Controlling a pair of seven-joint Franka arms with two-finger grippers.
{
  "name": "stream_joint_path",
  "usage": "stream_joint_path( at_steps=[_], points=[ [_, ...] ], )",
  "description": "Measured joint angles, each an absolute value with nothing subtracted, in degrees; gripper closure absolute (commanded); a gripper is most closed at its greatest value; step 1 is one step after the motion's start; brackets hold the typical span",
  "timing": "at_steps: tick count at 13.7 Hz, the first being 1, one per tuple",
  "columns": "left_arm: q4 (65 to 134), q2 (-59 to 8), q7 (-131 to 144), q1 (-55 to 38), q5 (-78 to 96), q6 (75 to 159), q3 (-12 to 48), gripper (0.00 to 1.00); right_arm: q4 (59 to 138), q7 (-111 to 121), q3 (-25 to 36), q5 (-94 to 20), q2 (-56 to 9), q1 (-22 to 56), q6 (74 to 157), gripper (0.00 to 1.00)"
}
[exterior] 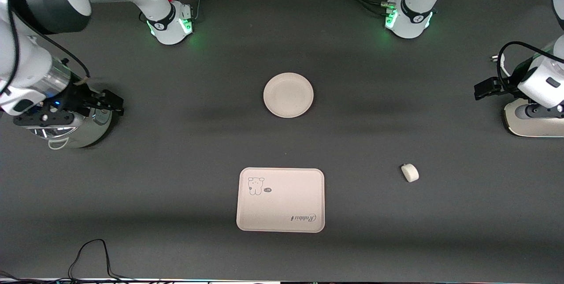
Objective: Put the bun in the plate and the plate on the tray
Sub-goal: 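Move the left gripper down over the white bun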
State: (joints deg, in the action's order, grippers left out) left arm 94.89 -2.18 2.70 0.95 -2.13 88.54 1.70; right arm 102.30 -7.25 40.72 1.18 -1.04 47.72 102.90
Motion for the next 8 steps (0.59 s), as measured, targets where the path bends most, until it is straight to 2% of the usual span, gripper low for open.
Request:
stream_joint_path(
  at_steps=[3, 8],
  points=[
    [91.9, -4.2, 2.7, 1.0, -2.4, 87.3, 1.9, 0.00, 102.3, -7.3, 39.1, 1.2, -2.7, 47.8, 103.6, 0.00],
    [91.1, -5.0, 2.7, 1.0, -2.7, 87.2, 2.0, 0.00, 102.1, -8.3, 36.6, 1.2, -2.8, 47.8, 103.6, 0.00]
  ],
)
